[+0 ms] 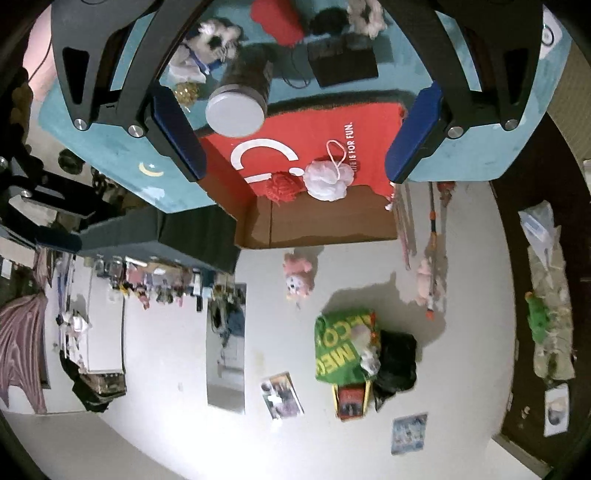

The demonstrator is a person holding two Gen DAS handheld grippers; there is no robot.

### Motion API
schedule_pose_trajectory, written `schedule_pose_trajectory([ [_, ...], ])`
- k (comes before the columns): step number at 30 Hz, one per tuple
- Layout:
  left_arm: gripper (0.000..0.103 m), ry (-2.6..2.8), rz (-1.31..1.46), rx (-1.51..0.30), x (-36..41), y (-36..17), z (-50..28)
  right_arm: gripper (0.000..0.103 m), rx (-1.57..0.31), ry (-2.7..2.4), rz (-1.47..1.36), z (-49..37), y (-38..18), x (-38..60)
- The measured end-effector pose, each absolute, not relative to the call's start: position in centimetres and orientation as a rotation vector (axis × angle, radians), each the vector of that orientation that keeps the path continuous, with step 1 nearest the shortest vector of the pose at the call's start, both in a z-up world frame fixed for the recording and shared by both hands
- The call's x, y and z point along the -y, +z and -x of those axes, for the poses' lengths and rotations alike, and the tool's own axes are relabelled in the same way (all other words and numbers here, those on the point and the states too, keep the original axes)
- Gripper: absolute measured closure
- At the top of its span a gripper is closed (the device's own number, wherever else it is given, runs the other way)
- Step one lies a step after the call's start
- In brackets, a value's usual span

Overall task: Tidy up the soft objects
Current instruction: 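Withdraw both tools from the box back over the table items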

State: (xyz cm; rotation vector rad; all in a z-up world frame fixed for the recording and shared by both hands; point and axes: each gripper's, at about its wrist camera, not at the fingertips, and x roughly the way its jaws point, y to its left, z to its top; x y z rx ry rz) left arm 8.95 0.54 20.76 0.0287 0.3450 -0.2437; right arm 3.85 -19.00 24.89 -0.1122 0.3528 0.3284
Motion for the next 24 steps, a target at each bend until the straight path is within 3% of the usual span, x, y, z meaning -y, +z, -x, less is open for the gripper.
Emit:
schedule_pose_trajectory([
  [8,0.000,-0.207,-0.022,-0.269,-0.4,18.3,-2.6,0.000,-0.320,0.273,0.055,1.6,21.3,18.9],
  [24,0.000,-0.102,-0.024,-0.368,-0.3,10.1,1.3,0.000,-0.383,0.179,0.044,4.8,11.2,19.2],
])
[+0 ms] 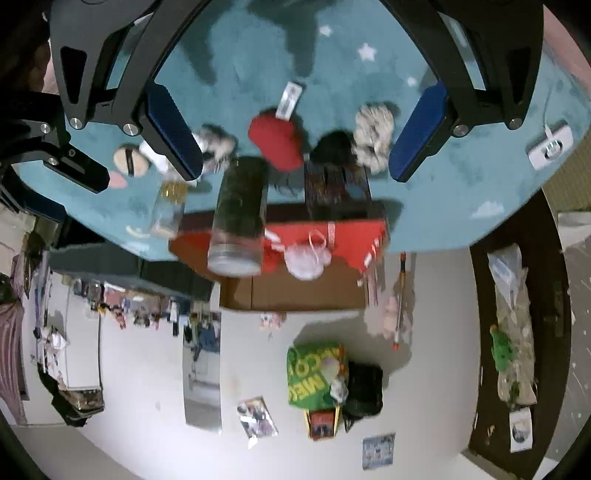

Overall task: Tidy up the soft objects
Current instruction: 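Withdraw both tools from the box back over the table items, then grasp the cream crocheted scrunchie with the left tool while the right tool grasps the white sock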

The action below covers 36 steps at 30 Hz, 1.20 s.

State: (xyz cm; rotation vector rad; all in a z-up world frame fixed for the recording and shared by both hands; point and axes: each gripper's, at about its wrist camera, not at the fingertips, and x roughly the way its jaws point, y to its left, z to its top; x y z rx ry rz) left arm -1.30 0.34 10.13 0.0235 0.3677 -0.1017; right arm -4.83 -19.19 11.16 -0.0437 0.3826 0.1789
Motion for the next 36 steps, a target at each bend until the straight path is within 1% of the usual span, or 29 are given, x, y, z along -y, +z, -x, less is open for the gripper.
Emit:
schedule_pose_trajectory([
  [6,0.000,-0.094,-0.025,-0.452,-0.2,7.4,0.7,0.000,-0.463,0.198,0.013,4.0,8.6,19.6],
  [15,0.000,-0.097,-0.019,-0.544,-0.1,5.3,-0.7,0.000,-0.554,0.223,-0.025,2.5,6.1,19.9],
  [30,0.000,-0.065,-0.032,-0.621,-2.5,4.9,-3.1,0.000,-0.597,0.260,-0.024,0.6,5.5,19.7],
  [36,0.001,-0.028,-0.026,-0.638,-4.8,5.5,-4.5,0.006,-0.609,0.277,-0.002,-0.5,5.4,19.1],
])
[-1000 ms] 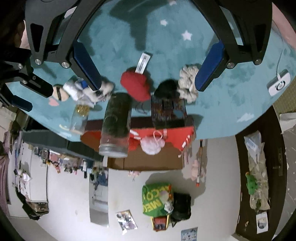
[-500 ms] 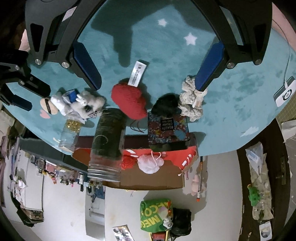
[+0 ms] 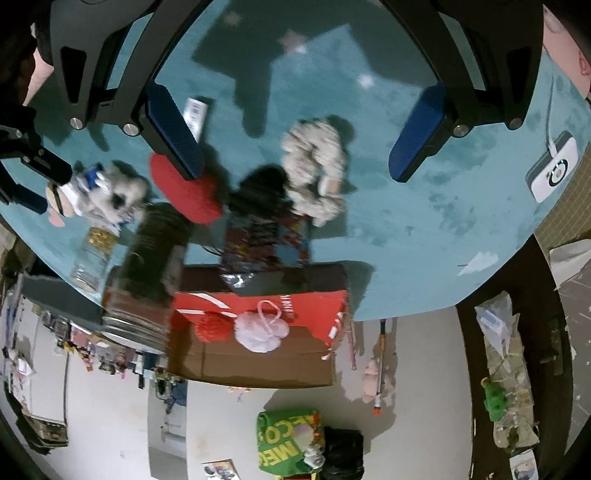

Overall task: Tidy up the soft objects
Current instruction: 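Grasp the cream crocheted scrunchie with the left tool while the right tool grasps the white sock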

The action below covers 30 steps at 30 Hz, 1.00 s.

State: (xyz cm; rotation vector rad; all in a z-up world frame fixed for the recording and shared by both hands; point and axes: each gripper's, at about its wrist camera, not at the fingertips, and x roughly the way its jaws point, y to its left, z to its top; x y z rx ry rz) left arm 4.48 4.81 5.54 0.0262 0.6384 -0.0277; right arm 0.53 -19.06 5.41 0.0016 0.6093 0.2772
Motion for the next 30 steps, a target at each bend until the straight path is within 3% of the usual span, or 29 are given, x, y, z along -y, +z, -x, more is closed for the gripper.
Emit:
schedule_pose_trajectory([
  [3,0.002,-0.015,-0.020,-0.649,-6.1,5.9,-5.5,0.011,-0.628,0.296,-0.010,-1.2,5.2,18.9],
  [6,0.010,-0.020,-0.021,-0.664,-6.8,5.9,-6.2,0.018,-0.648,0.319,-0.024,-1.8,5.1,18.8],
  [9,0.027,-0.043,-0.031,-0.694,-7.3,5.6,-6.9,0.028,-0.669,0.342,-0.038,-2.4,4.8,18.9],
  [10,0.039,-0.047,-0.035,-0.707,-7.3,5.3,-7.1,0.035,-0.674,0.350,-0.042,-2.5,4.7,18.9],
  [11,0.057,-0.053,-0.038,-0.723,-7.4,5.0,-7.2,0.041,-0.684,0.360,-0.045,-2.6,4.6,18.9],
  [12,0.064,-0.068,-0.037,-0.755,-7.4,4.4,-7.6,0.051,-0.699,0.373,-0.051,-2.9,4.3,18.9],
  [13,0.065,-0.079,-0.029,-0.782,-7.4,3.9,-7.8,0.063,-0.714,0.387,-0.061,-3.1,4.1,19.0],
  [14,0.070,-0.092,-0.012,-0.816,-7.6,3.3,-8.2,0.066,-0.721,0.401,-0.073,-3.1,3.9,19.1],
  [16,0.074,-0.099,0.004,-0.817,-7.8,2.8,-8.1,0.080,-0.720,0.430,-0.092,-3.0,3.9,19.4],
  [30,0.077,-0.109,-0.036,-0.733,-6.4,4.9,-6.0,0.083,-0.679,0.425,-0.070,-2.0,5.1,19.3],
])
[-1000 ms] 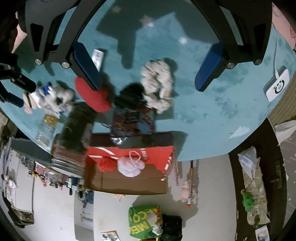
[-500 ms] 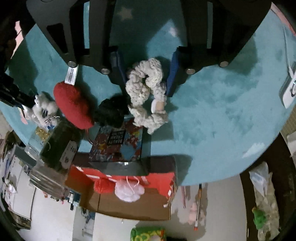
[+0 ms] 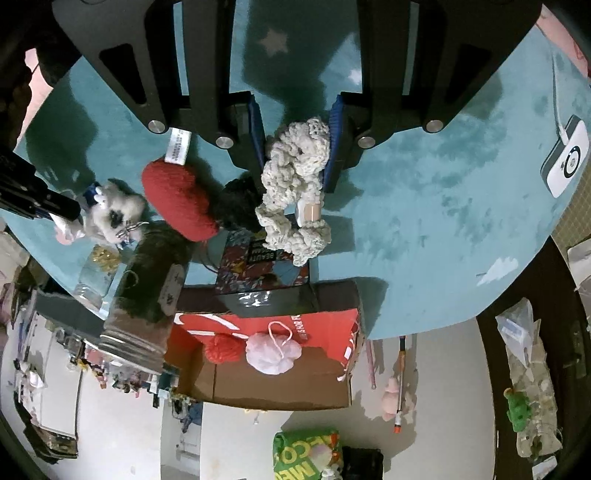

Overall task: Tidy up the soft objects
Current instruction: 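Grasp the cream crocheted scrunchie with the left tool while the right tool grasps the white sock, then carry the scrunchie and sock with both tools over the red box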

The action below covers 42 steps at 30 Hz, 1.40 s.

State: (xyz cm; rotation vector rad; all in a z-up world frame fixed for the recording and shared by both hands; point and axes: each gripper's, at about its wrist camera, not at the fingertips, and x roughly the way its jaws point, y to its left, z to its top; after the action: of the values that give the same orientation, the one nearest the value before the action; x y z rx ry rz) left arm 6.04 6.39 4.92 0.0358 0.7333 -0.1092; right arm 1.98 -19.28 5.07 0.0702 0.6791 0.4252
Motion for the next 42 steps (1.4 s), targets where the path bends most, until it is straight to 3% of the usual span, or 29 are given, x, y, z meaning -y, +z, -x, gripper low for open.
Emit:
schedule_pose_trajectory([
  [20,0.077,-0.148,-0.044,-0.703,-4.9,6.2,-4.8,0.083,-0.646,0.415,-0.054,-1.4,6.1,19.4],
  [29,0.077,-0.190,-0.123,-0.712,-3.3,8.0,-6.0,0.083,-0.629,0.367,0.089,-2.7,8.0,18.5],
  [42,0.077,-0.321,-0.254,-0.788,0.0,10.4,-10.5,0.083,-0.746,0.408,0.256,-7.1,10.0,16.8],
])
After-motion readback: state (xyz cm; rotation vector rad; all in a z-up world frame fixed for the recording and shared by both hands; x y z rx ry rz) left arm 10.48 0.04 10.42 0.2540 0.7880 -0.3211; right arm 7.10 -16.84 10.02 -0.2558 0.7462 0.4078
